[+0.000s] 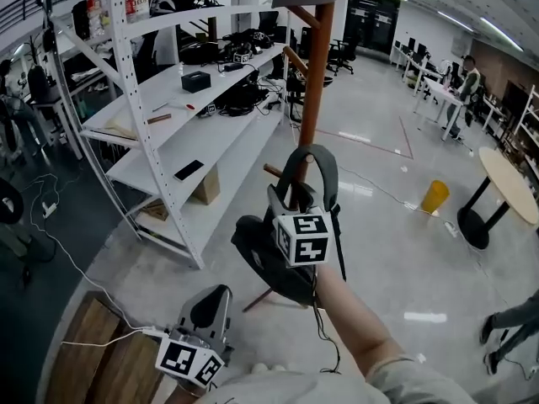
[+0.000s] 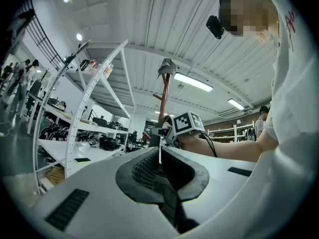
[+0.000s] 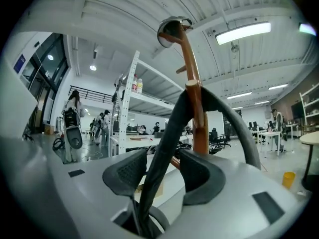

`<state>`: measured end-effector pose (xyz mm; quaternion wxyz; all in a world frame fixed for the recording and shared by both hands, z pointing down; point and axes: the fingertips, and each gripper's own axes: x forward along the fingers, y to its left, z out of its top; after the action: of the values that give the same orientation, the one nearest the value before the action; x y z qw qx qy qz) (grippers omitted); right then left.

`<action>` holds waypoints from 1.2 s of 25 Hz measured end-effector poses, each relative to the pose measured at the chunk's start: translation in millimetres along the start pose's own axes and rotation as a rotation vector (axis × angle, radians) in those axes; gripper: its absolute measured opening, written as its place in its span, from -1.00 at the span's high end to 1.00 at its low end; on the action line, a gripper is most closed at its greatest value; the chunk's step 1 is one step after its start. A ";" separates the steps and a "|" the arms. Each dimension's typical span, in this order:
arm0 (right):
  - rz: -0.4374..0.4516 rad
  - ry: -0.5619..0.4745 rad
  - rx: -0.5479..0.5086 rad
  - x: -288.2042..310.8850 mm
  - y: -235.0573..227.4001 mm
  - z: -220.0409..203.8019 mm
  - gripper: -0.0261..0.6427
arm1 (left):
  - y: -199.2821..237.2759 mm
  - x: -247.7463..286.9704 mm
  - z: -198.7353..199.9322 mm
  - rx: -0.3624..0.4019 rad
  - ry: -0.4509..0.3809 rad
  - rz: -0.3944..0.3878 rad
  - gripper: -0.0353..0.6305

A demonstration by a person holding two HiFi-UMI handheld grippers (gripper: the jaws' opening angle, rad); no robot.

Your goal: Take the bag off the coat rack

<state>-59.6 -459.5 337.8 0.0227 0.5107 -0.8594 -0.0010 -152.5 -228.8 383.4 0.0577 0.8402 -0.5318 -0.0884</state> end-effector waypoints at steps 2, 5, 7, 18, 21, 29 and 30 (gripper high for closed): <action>-0.014 0.010 0.005 10.6 -0.7 -0.9 0.35 | 4.8 -4.0 2.5 0.003 -0.011 0.023 0.81; -0.035 0.012 0.016 22.2 -2.3 -3.2 0.35 | 9.2 -8.0 4.6 0.008 -0.017 0.048 0.81; -0.054 -0.001 0.013 25.0 -5.5 -7.2 0.35 | 11.2 -11.9 3.8 0.008 -0.016 0.064 0.81; -0.089 -0.023 -0.042 33.3 -3.4 -12.3 0.71 | 25.9 -24.2 2.0 0.012 -0.020 0.119 0.81; -0.074 -0.030 -0.046 33.0 -1.6 -9.5 0.76 | 31.3 -26.6 0.3 0.011 -0.015 0.132 0.81; -0.061 -0.069 -0.150 24.4 11.7 6.7 0.81 | 41.6 -35.4 3.5 0.015 -0.016 0.166 0.81; -0.057 -0.077 -0.160 22.6 13.6 8.8 0.81 | 42.8 -37.0 3.6 0.016 -0.016 0.172 0.81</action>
<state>-82.7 -473.0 330.2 0.0306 0.5313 -0.8419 -0.0900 -206.5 -213.7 391.2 0.0538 0.7911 -0.6033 -0.0856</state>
